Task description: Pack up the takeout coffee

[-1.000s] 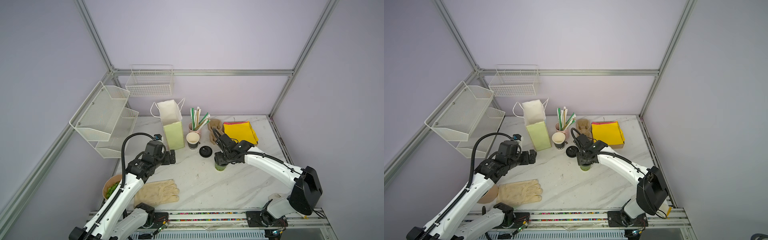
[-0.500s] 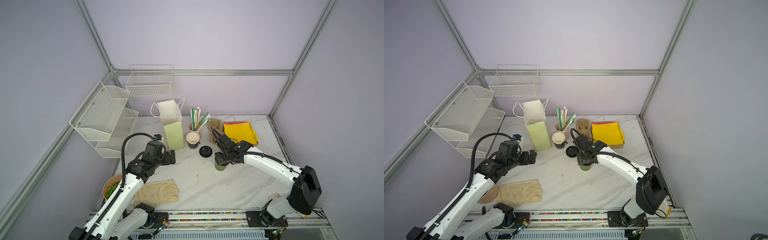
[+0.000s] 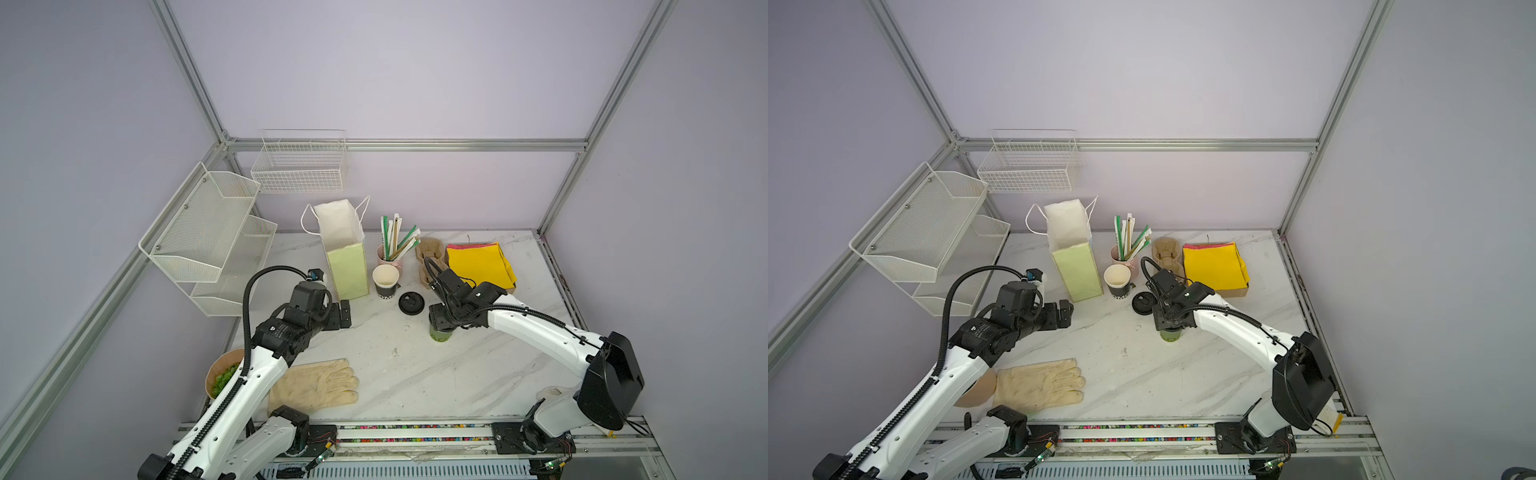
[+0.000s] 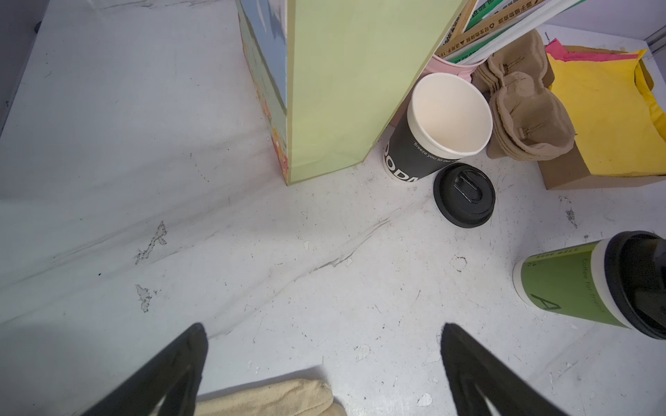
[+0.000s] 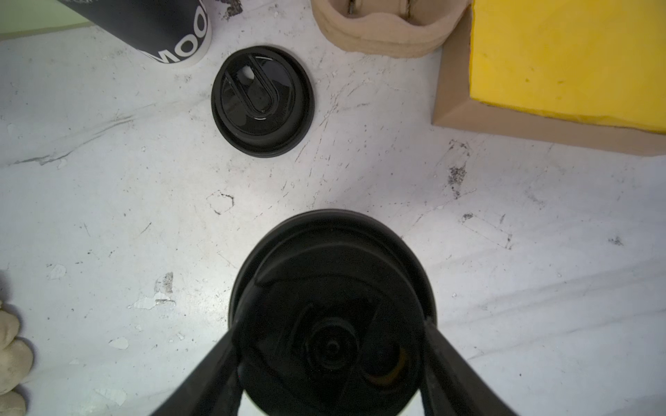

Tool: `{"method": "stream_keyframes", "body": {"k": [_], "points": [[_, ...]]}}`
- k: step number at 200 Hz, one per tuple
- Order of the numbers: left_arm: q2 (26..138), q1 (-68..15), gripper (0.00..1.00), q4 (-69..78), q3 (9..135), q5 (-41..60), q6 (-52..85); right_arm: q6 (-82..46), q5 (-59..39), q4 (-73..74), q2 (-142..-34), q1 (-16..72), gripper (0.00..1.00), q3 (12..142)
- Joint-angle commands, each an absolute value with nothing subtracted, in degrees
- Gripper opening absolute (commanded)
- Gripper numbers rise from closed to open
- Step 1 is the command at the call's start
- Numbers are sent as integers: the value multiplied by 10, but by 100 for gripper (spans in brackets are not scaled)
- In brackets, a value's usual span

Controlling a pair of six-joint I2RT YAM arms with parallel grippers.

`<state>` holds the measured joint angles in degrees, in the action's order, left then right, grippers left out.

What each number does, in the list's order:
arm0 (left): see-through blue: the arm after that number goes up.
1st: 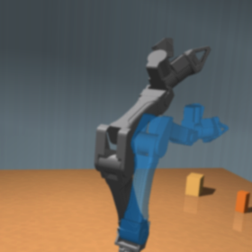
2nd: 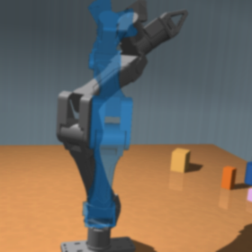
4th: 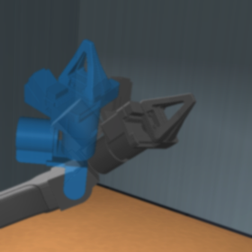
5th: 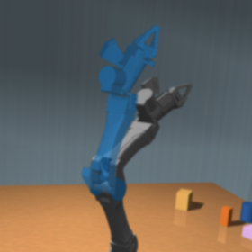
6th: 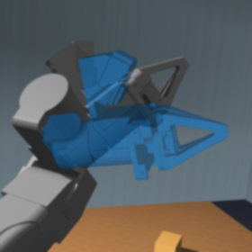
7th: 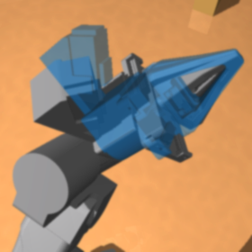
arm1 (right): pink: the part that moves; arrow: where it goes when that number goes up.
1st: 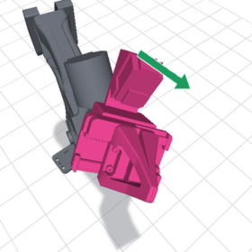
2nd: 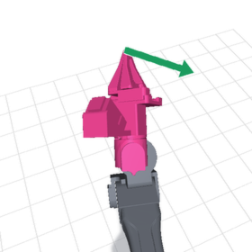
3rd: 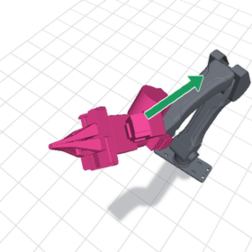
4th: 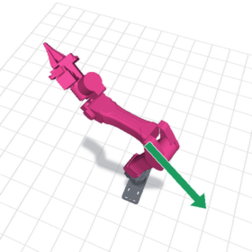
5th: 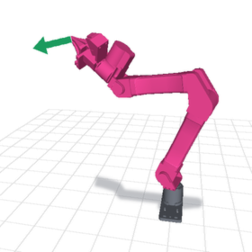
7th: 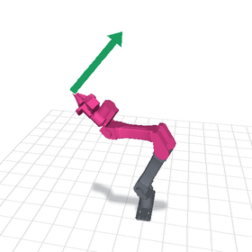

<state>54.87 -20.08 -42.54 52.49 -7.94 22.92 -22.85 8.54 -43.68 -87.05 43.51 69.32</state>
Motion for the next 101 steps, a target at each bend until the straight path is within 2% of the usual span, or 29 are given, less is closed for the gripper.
{"method": "stream_keyframes", "body": {"k": [1,101], "points": [[547,-202,100,-422,539,-80,218,-233,41,-431,-896,439,61,648],[554,-202,100,-423,539,-59,218,-218,27,-471,-931,439,60,614]]}}
